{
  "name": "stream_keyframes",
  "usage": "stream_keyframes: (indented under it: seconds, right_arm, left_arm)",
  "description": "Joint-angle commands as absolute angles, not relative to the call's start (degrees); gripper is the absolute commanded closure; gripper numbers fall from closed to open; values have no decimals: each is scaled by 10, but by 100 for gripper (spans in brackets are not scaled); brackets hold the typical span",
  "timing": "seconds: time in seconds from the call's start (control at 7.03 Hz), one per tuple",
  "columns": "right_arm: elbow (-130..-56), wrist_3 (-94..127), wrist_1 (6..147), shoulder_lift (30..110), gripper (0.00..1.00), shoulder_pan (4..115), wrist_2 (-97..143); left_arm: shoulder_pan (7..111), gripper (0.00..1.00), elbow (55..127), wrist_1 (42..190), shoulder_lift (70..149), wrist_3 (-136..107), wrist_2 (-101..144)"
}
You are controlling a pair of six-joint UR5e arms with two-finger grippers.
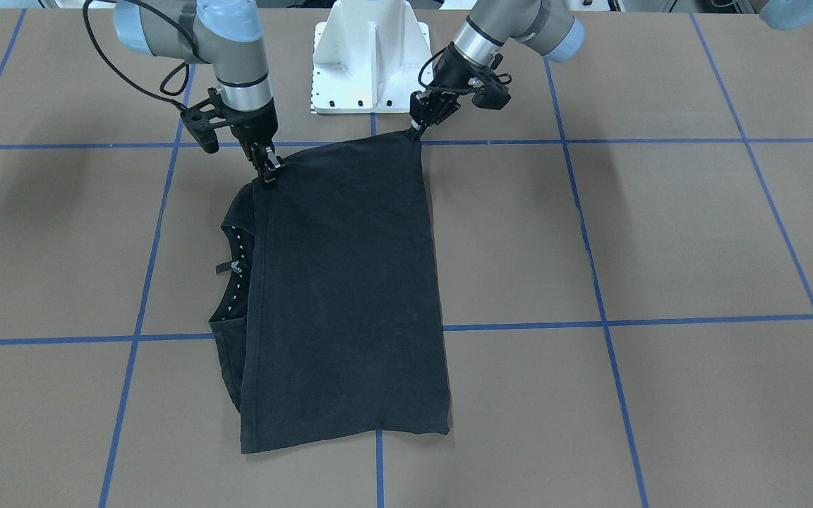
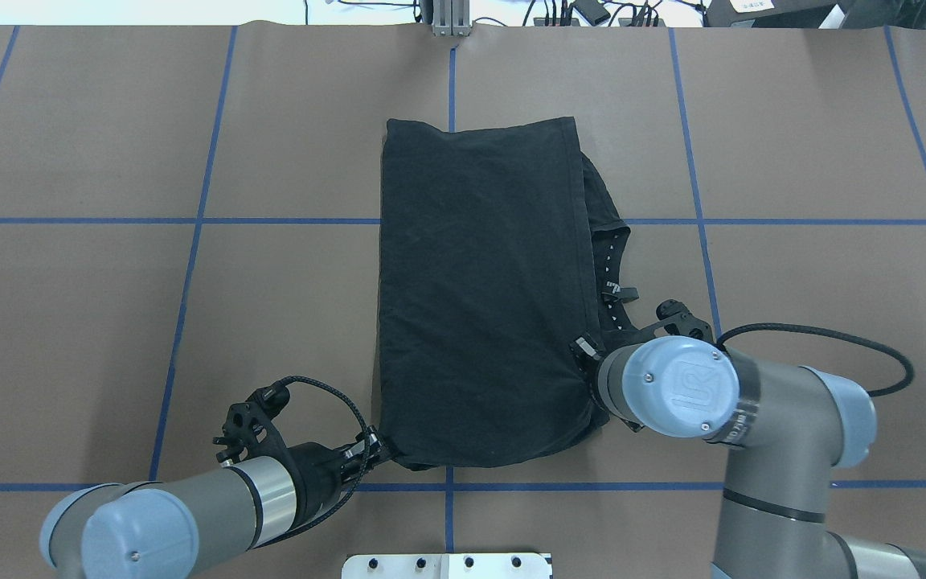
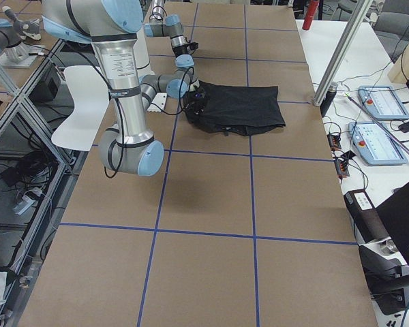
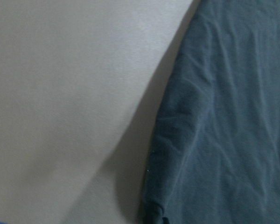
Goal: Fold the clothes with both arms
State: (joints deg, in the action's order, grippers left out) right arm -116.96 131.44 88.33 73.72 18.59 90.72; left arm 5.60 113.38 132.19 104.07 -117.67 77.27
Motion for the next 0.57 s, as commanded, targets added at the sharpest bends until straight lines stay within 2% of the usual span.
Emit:
stream_keyframes:
  seconds: [0.0, 0.14, 0.28, 0.43]
  right_arm:
    - [-1252, 1317, 884, 780, 100, 187, 941]
    - [-1274, 1317, 888, 780, 100, 214, 973]
    - [-1265, 1314, 896, 767, 100, 258, 1013]
    - [-1222, 1304, 897, 714, 100, 322, 1062]
  left_arm:
    - [56, 100, 1247, 1249, 1041, -1192, 792]
    - [79, 100, 1265, 1245, 1051, -1202, 800]
    - [156, 100, 1251, 1242, 1074, -1203, 816]
    - [255, 100, 1198, 1240, 1113, -1202, 920]
